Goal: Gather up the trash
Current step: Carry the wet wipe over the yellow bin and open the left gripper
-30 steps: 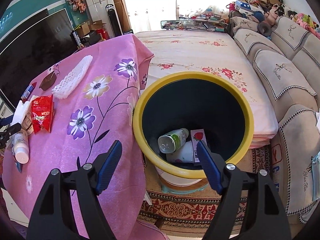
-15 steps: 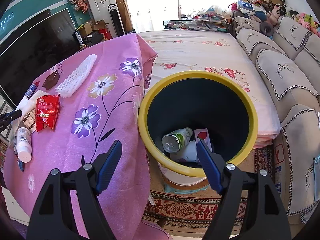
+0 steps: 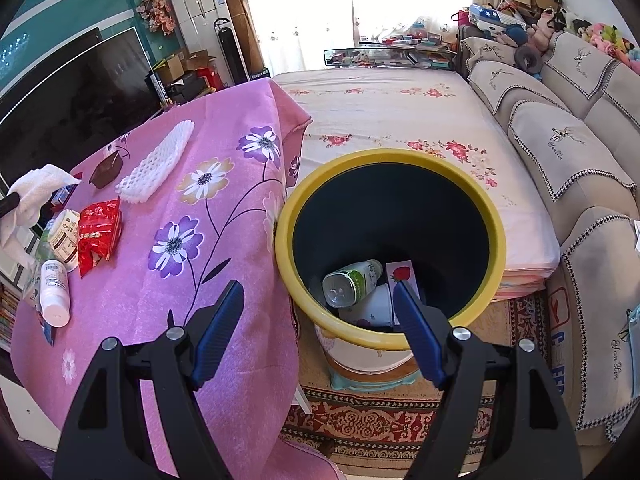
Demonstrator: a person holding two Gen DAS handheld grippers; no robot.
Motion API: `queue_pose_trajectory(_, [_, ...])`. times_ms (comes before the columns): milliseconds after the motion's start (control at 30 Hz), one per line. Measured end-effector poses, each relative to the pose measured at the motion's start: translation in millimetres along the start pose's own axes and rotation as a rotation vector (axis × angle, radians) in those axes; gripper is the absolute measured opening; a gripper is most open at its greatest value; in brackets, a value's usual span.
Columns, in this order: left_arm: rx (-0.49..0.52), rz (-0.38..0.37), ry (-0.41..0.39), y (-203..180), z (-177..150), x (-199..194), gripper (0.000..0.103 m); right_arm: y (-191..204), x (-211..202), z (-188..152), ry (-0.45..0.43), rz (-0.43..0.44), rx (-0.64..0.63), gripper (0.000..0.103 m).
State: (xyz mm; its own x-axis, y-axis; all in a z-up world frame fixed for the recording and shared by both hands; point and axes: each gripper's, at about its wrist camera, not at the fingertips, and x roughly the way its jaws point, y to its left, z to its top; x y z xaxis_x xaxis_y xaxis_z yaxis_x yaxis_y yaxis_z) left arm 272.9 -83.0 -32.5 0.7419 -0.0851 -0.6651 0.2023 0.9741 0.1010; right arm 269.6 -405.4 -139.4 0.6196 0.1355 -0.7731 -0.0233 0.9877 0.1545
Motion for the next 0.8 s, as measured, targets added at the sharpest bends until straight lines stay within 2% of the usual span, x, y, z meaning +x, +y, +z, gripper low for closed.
queue_pose_trajectory(133, [0.024, -0.024, -0.039, -21.1, 14.5, -14.0, 0.007, -6.4, -9.2, -2.4, -0.022, -0.005, 0.011, 0.073])
queue_pose_trajectory(300, [0.061, -0.096, -0.057, -64.8, 32.7, -12.7, 0.007, -21.5, -21.3, -7.3, -0.045, -0.024, 0.037, 0.073])
queue_pose_trajectory(500, [0.112, -0.207, -0.055, -133.1, 55.4, 5.8, 0.007, -49.6, -37.2, -16.1, -0.070, -0.063, 0.078, 0.074])
queue_pose_trajectory(800, [0.187, -0.311, -0.018, -239.8, 82.8, 51.3, 0.007, -90.2, -54.4, -32.8, -0.090, -0.114, 0.137, 0.076])
